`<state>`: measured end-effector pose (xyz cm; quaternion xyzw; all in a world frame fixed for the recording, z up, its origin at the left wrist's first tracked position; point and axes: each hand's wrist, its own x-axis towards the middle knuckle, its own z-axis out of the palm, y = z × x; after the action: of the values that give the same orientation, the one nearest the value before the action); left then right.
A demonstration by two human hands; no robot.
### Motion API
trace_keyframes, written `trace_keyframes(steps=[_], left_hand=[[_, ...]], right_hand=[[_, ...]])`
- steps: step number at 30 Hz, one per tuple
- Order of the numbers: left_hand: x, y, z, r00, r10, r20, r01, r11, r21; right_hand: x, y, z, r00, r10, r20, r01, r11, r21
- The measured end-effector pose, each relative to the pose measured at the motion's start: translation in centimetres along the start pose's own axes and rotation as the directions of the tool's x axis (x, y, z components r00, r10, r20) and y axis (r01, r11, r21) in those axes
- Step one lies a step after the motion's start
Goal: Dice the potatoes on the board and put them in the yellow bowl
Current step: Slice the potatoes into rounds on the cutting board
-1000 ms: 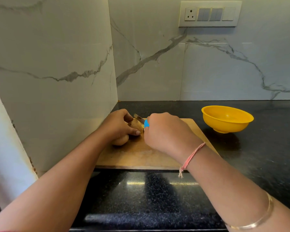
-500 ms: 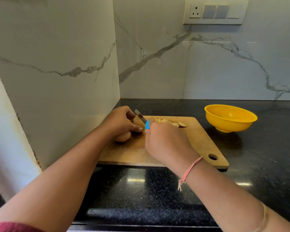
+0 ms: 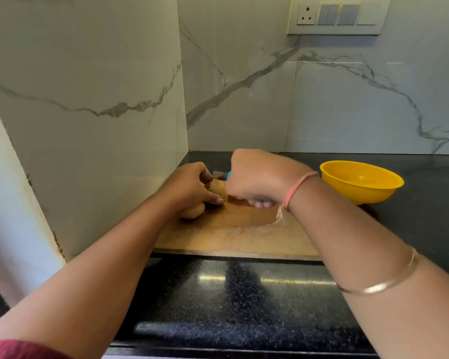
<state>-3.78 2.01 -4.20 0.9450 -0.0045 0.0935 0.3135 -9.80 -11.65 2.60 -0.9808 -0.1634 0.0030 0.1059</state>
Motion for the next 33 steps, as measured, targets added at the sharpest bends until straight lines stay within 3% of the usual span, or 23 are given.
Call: trace_keyframes(steps=[3,6,11,18,33], left_hand=[[0.0,0.0,0.0,1.000,0.018,-0.012,-0.018,1.000,0.007],[0.1,-0.1,0.0,0.999,0.020,-0.026,-0.020,1.000,0.010],[0.4,-0.3,0.2,0.999,0.029,-0.029,-0.028,0.999,0.025],[0.5,-0.2,0.0,1.000,0.013,0.001,-0.013,1.000,-0.020],[0.2,0.0,0.0,1.000,0.025,0.002,-0.025,0.998,-0.049]], right_hand=[[1.2,-0.9,-1.4,0.997,-0.030,0.075,0.039,0.992,-0.117],[2.3,-1.6,-1.4,0.985,-0.028,0.170,0.047,0.993,-0.106],[4.1,-2.3,0.0,0.978,-0.004,0.209,0.032,0.991,-0.130],[3.5,-0.2,1.0,0.996,-0.006,0.094,0.008,1.000,-0.022],[1.4,1.6,6.1,0.993,-0.025,-0.119,0.020,0.999,-0.039]])
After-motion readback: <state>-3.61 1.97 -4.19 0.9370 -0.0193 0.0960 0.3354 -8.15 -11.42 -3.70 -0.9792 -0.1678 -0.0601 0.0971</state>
